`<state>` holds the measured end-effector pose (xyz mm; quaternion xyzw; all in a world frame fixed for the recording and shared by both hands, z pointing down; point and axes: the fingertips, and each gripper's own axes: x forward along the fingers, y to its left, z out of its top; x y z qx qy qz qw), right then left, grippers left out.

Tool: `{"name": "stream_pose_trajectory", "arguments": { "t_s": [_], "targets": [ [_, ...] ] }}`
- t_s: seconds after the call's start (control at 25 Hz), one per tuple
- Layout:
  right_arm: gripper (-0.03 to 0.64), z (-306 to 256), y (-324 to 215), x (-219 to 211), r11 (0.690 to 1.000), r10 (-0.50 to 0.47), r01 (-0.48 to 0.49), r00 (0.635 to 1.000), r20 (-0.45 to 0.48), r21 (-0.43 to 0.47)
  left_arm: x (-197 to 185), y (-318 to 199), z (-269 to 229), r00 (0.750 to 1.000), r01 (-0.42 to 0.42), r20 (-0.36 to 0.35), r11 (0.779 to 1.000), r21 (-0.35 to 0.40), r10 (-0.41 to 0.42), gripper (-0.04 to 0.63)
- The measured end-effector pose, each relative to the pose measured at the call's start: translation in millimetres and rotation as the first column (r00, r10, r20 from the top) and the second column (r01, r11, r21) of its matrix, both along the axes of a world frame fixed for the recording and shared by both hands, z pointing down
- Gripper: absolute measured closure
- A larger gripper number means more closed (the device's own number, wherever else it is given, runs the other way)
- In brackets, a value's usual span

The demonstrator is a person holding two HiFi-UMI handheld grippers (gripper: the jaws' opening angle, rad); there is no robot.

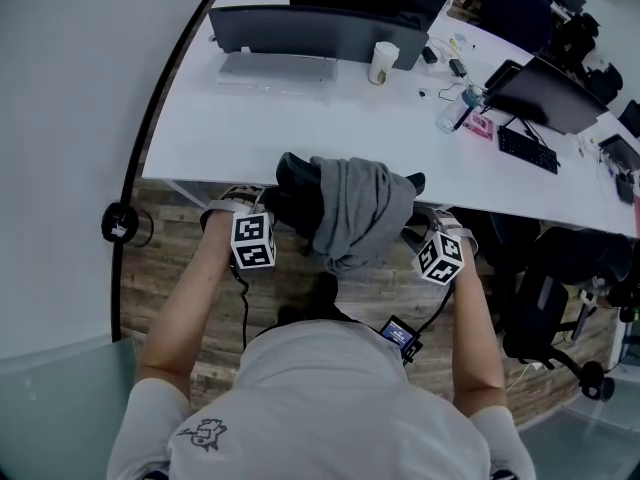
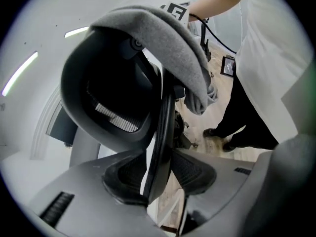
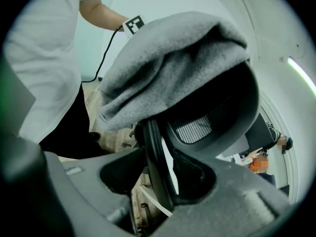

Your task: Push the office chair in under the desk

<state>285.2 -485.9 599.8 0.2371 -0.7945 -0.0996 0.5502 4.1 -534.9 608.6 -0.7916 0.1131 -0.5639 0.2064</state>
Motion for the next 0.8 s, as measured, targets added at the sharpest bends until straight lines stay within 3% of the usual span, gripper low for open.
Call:
{"name": "stream_pose_trajectory", "arguments": {
  "t_s": [0.2,0.28,0.32,0.44,0.64,0.8],
  "targets": [
    [0.436,-25.4,12.5,-4.6,0.996,0.067,-0.07,0.996,0.057,0.048,-5.0,16.0,-38.9,0.993,0.048,-0.112,0.999,0.026,-0.045,0.442],
    [0.439,-33.9,16.6,-5.7,0.989,0.13,-0.136,0.987,0.091,0.063,-6.4,25.4,-53.0,0.976,0.086,-0.199,0.996,-0.004,-0.086,0.442],
    [0.439,-38.3,18.8,-7.2,0.983,0.162,-0.171,0.98,0.115,0.069,-5.7,31.5,-61.4,0.956,0.109,-0.269,0.993,-0.045,-0.117,0.442],
    [0.442,-52.5,26.2,-16.9,0.96,0.244,-0.266,0.947,0.207,0.085,-5.1,49.9,-89.6,0.857,0.151,-0.471,0.975,-0.161,-0.21,0.442],
    [0.505,-71.8,48.5,-39.9,0.919,0.324,-0.38,0.878,0.352,0.103,-15.1,76.3,-115.7,0.737,0.198,-0.616,0.96,-0.197,-0.279,0.45],
    [0.549,-96.5,74.7,-64.6,0.888,0.333,-0.437,0.826,0.455,0.143,-22.8,101.6,-139.9,0.615,0.22,-0.722,0.949,-0.228,-0.316,0.56]
  ]
}}
